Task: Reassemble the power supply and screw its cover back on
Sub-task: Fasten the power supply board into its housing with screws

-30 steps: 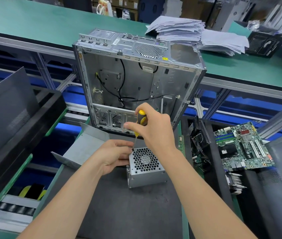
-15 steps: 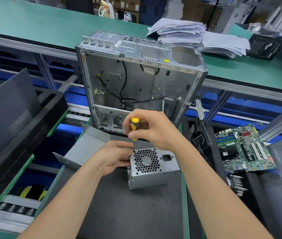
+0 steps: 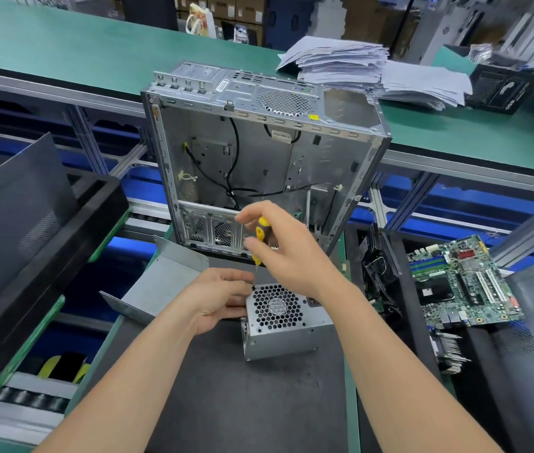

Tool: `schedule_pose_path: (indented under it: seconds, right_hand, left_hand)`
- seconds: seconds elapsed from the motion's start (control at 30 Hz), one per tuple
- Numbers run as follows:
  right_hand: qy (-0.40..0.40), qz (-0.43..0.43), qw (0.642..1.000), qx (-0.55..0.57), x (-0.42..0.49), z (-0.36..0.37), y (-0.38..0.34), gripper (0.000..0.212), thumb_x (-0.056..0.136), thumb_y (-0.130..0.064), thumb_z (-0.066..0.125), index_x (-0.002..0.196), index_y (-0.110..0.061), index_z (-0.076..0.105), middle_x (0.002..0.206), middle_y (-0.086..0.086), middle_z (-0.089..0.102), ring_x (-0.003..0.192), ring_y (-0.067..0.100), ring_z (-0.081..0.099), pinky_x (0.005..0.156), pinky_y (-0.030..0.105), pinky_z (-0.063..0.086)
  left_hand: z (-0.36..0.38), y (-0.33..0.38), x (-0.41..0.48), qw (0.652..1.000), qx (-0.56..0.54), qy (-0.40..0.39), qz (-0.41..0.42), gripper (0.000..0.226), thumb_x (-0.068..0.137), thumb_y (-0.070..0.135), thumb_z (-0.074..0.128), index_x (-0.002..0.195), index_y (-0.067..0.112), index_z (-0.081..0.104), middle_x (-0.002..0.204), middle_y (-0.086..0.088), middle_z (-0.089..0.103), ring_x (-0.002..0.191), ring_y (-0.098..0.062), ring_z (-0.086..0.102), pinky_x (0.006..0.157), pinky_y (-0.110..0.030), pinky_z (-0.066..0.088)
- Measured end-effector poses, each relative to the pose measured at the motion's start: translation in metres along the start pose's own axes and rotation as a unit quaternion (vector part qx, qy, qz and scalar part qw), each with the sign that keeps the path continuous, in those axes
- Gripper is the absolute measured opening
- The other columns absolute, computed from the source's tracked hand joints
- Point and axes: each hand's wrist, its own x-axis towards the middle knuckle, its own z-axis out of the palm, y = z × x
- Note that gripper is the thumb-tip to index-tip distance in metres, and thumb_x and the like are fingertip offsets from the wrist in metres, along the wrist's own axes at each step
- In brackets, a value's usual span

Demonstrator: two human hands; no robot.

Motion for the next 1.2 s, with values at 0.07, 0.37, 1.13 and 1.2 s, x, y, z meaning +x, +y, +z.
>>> schedule_pose_path:
  seconds: [0.07, 0.37, 1.13, 1.2]
  right_hand:
    - [-0.145, -0.036, 0.983, 0.108, -0.002, -0.008, -0.003, 0.036, 0.1, 0.002, 0.059, 0.129, -0.02, 0.058, 0.125, -0.012, 0.063, 0.122, 0.01, 0.062, 0.096, 0.026, 0.053]
    - [-0.021, 0.053, 0.992, 0.116, 0.004, 0.003, -0.006, 0.038, 0.071, -0.012, 0.095, 0.089, -0.022, 0.063, 0.086, 0.001, 0.077, 0.081, 0.012, 0.075, 0.083, 0.036, 0.061]
    - [-0.059, 0.03, 0.997, -0.027, 0.005, -0.017, -0.009, 0.03, 0.098, -0.005, 0.065, 0.111, -0.031, 0.067, 0.099, -0.011, 0.073, 0.093, 0.013, 0.071, 0.088, 0.044, 0.058]
    - [-0.02, 0.044, 0.998, -0.05, 0.006, -0.012, -0.01, 0.024, 0.093, -0.014, 0.074, 0.102, -0.035, 0.066, 0.089, -0.011, 0.072, 0.083, 0.012, 0.069, 0.084, 0.04, 0.057]
  left_hand:
    - [-0.001, 0.0, -0.002, 1.0, 0.002, -0.015, 0.018, 0.031, 0.094, -0.011, 0.059, 0.116, 0.008, 0.068, 0.091, -0.017, 0.075, 0.075, -0.028, 0.073, 0.078, -0.046, 0.063]
    - [-0.001, -0.001, 0.0, 1.0, 0.017, -0.004, 0.007, 0.025, 0.094, -0.01, 0.059, 0.115, 0.0, 0.066, 0.097, -0.019, 0.073, 0.087, -0.034, 0.071, 0.093, -0.055, 0.059]
    - [-0.003, 0.003, -0.002, 1.0, -0.003, 0.01, -0.01, 0.024, 0.091, -0.014, 0.062, 0.11, 0.002, 0.062, 0.088, -0.019, 0.075, 0.077, -0.027, 0.074, 0.074, -0.041, 0.063]
    - [-0.002, 0.004, -0.002, 1.0, 0.003, 0.009, -0.01, 0.025, 0.091, -0.015, 0.062, 0.109, 0.003, 0.063, 0.083, -0.017, 0.076, 0.073, -0.026, 0.075, 0.069, -0.039, 0.064]
